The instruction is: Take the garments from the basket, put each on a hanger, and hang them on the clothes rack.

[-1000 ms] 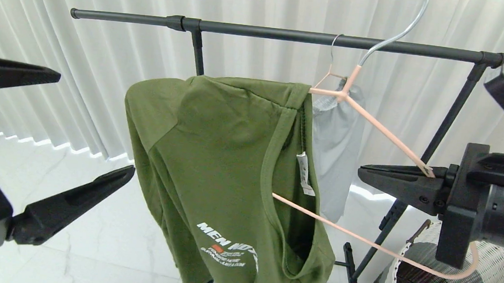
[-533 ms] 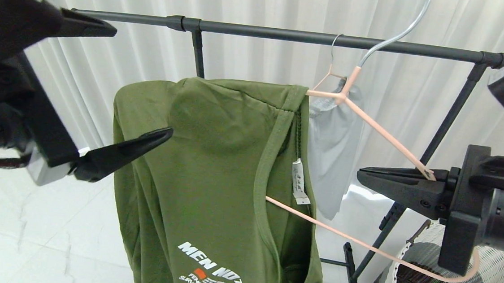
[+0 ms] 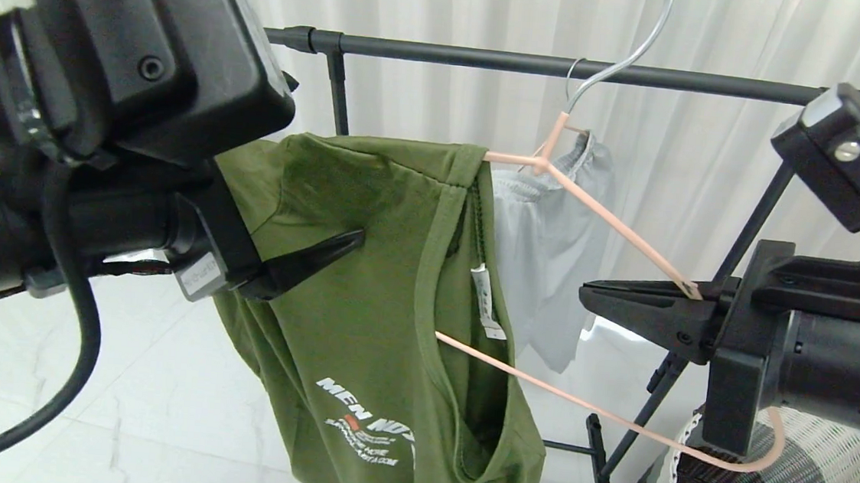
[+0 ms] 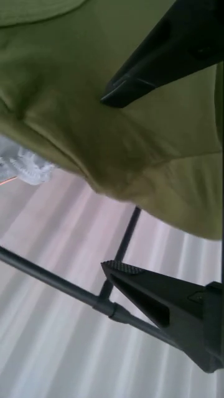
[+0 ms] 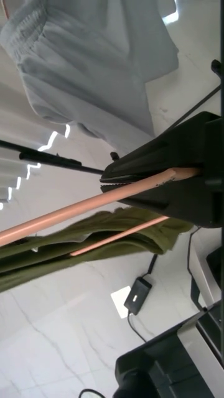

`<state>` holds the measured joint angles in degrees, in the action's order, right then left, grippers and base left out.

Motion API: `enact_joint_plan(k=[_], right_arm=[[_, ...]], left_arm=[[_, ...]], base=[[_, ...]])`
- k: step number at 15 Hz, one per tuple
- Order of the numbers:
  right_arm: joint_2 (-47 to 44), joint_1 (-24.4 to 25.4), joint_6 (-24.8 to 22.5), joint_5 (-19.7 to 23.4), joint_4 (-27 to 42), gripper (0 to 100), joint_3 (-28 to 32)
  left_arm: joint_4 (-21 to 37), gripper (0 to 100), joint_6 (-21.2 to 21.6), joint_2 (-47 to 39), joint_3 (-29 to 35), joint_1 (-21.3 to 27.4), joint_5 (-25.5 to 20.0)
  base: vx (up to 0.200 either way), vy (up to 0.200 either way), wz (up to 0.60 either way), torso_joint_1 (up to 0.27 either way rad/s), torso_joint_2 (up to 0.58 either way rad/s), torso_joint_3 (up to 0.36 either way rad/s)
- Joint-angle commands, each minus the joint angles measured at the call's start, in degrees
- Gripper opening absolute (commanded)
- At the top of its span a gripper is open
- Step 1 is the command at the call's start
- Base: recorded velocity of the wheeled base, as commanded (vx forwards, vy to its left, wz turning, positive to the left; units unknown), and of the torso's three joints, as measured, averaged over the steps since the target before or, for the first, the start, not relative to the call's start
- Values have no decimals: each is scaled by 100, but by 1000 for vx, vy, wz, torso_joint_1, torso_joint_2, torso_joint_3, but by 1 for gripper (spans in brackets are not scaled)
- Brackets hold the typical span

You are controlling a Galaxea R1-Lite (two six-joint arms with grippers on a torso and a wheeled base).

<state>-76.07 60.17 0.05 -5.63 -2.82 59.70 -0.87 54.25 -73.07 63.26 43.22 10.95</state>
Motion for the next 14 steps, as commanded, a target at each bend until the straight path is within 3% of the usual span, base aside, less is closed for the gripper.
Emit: enact_joint_plan(k=[1,9,10,14], right_arm=[[-66,56,-5,1,0,0,16],[-66,249,-31,1,-17,0,16],[-66,241,-49,1,-17,0,16],[-75,241,-242,1,-114,0,16]], left_arm=[[-1,100,7,-93,-15,-147,13],[-19,100,-63,-155,-15,-305,4],[-19,0,-63,-155,-15,-305,4],[-36,0,-72,-172,-77,-279,-75]], base=[[0,0,0,0,0,0],[0,0,0,0,0,0],[0,0,0,0,0,0],[0,0,0,0,0,0]])
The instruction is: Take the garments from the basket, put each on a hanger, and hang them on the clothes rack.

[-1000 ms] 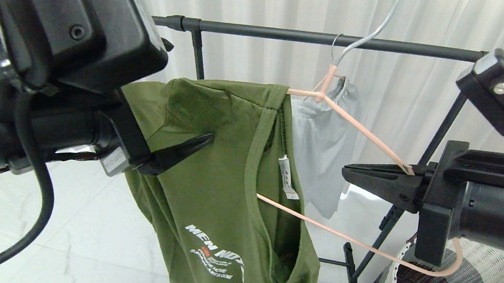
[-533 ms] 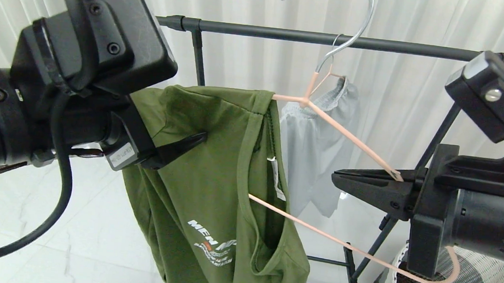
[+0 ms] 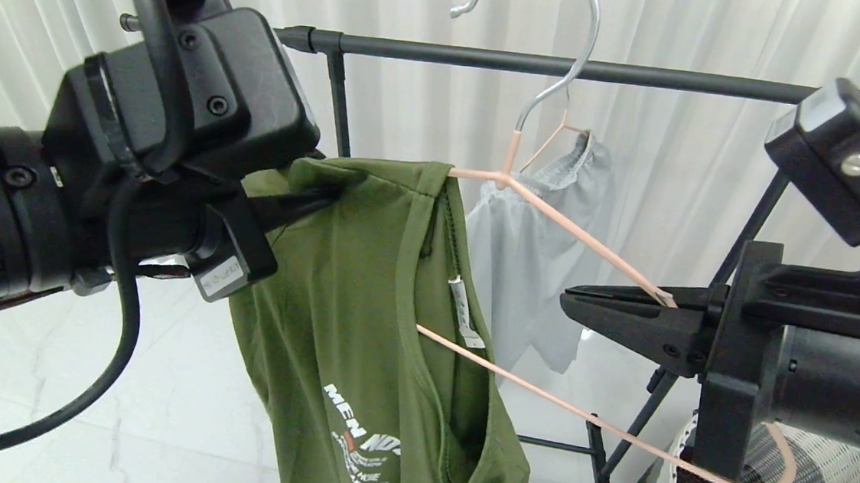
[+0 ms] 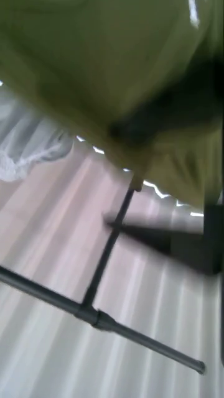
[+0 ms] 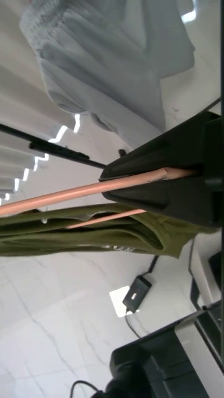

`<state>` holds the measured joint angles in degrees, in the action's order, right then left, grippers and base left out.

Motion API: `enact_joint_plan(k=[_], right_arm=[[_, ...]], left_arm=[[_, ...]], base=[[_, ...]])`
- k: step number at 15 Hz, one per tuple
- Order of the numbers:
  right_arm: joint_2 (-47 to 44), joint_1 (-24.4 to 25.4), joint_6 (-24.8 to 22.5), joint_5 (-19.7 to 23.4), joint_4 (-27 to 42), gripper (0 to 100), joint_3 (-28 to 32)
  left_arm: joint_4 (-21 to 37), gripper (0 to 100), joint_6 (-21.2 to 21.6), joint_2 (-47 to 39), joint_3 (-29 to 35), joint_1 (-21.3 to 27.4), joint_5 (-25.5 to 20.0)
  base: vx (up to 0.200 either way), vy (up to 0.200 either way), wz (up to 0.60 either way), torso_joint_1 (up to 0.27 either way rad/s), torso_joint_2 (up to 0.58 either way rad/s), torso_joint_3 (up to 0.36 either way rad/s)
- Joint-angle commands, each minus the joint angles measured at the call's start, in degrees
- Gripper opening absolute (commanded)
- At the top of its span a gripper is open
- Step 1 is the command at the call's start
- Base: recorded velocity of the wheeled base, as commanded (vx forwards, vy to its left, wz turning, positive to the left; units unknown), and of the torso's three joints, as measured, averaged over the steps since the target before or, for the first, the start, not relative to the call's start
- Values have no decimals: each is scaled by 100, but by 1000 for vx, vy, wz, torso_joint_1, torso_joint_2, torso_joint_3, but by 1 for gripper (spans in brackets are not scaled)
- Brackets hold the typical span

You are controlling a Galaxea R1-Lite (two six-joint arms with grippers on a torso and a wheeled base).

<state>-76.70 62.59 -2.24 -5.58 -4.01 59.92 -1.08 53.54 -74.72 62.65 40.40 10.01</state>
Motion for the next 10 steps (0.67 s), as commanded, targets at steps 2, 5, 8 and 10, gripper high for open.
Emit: enact_joint_plan(k=[2,5,8,10], right_arm=[[-38,-1,-13,-13,-100,0,-6],[-20,-1,-22,-22,-117,0,-6],[-20,-1,-22,-39,-117,0,-6],[-20,-1,-22,-39,-144,0,-6]], left_arm=[[-15,0,-2,1,-51,3,-60],[-15,0,-2,10,-60,3,-69],[-15,0,-2,27,-60,3,-69],[-15,0,-2,36,-60,3,-69]], base=[[0,0,0,0,0,0],[0,0,0,0,0,0],[0,0,0,0,0,0],[0,0,0,0,0,0]])
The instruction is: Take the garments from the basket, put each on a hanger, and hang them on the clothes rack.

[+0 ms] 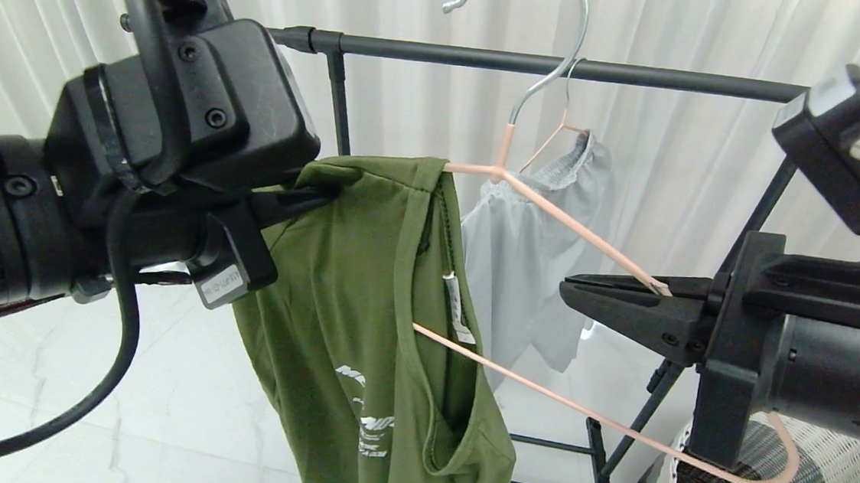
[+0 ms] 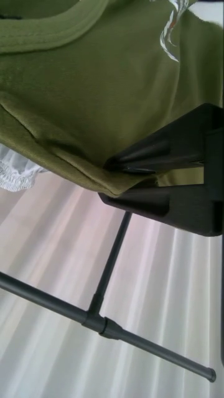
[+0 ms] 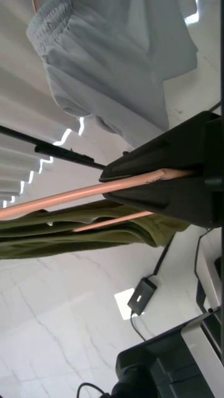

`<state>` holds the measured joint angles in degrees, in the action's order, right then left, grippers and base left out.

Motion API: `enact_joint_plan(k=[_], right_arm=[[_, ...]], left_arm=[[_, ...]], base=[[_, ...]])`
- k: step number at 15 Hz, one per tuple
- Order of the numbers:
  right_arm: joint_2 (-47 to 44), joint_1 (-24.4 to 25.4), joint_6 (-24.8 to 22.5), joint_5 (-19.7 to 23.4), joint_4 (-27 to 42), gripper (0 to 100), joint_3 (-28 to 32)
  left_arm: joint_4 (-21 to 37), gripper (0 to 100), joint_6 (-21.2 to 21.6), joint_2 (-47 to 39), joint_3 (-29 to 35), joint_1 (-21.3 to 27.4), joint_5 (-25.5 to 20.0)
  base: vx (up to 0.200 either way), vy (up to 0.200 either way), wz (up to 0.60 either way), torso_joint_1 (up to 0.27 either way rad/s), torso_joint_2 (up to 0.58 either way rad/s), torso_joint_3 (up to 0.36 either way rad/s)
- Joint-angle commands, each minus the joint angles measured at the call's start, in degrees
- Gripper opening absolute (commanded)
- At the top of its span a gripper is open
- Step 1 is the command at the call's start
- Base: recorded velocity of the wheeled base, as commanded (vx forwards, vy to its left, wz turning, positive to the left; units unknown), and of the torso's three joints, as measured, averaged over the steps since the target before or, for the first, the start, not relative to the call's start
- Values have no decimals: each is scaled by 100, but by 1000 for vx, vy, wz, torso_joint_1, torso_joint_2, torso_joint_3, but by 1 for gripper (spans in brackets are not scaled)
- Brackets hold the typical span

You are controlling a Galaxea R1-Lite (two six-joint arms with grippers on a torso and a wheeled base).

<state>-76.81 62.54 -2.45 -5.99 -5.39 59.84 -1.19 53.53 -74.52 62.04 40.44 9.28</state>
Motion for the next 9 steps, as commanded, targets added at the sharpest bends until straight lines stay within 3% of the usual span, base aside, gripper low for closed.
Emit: enact_joint_plan(k=[1,9], right_arm=[[-9,4,-1,1,-6,0,1],[-53,-5,-45,1,-6,0,45]], left_arm=[[-4,0,0,25,1,-1,4],[-4,0,0,52,1,-1,4]], base=[[0,0,0,0,0,0],[0,0,0,0,0,0]])
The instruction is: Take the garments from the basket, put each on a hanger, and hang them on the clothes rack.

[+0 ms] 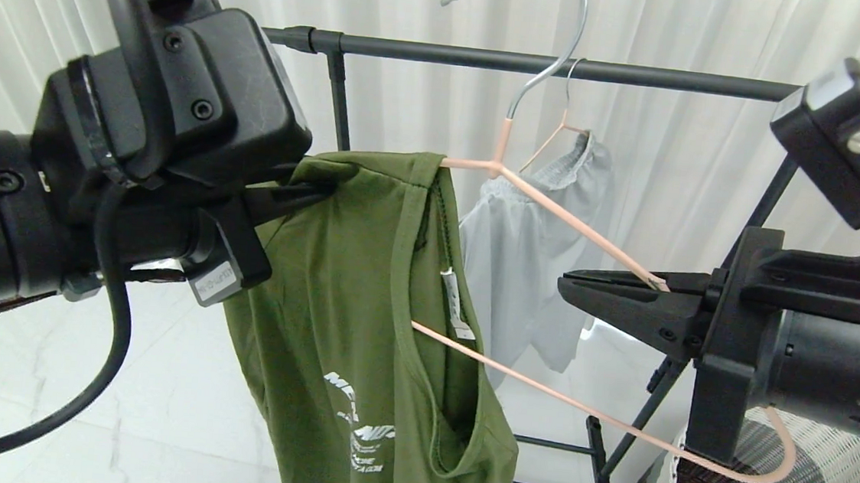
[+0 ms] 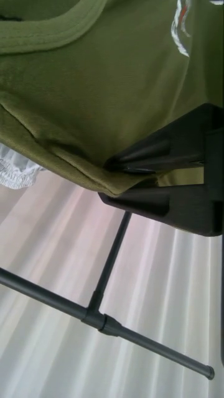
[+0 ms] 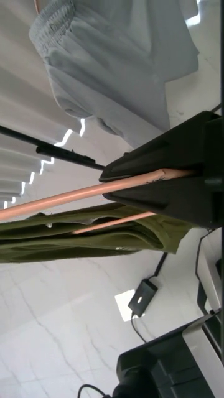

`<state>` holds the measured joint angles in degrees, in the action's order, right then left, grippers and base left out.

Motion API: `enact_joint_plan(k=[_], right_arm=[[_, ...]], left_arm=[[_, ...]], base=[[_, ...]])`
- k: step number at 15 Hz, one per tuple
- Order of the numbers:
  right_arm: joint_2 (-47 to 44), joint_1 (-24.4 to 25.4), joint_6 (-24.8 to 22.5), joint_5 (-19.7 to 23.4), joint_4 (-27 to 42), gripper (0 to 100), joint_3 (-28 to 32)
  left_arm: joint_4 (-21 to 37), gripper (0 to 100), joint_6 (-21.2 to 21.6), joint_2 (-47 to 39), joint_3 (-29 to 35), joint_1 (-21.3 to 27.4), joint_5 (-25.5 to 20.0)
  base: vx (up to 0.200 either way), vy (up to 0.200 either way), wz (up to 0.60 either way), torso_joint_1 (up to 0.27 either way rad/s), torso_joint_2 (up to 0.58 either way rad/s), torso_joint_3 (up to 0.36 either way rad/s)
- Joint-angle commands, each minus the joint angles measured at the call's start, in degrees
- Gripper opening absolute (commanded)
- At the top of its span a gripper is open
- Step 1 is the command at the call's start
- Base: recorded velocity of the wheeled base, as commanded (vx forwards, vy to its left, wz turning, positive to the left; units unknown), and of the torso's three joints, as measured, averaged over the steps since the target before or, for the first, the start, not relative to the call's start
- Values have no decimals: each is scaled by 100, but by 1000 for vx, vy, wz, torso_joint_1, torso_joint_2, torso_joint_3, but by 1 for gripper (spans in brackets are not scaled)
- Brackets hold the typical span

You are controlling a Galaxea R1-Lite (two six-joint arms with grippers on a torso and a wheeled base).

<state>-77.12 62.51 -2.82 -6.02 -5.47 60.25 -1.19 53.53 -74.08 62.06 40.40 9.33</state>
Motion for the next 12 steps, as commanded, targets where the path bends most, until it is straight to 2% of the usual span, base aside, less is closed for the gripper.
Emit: enact_joint_plan(k=[1,2,7,10,12], right_arm=[[-23,-2,-8,5,2,0,5],[-23,-2,-8,5,2,100,-4],[-5,-108,-8,-13,-6,100,-4],[30,-398,-26,-4,-6,100,5],[74,-635,-149,-4,-6,100,-4]], left_arm=[[-4,0,0,17,-1,3,-1],[-4,0,0,17,-1,3,-1],[-12,0,8,131,-89,-6,25],[-12,0,26,280,-309,-32,122],[-135,0,26,351,-432,-59,342]], base=[[0,0,0,0,0,0],[0,0,0,0,0,0],[0,0,0,0,0,0],[0,0,0,0,0,0],[0,0,0,0,0,0]])
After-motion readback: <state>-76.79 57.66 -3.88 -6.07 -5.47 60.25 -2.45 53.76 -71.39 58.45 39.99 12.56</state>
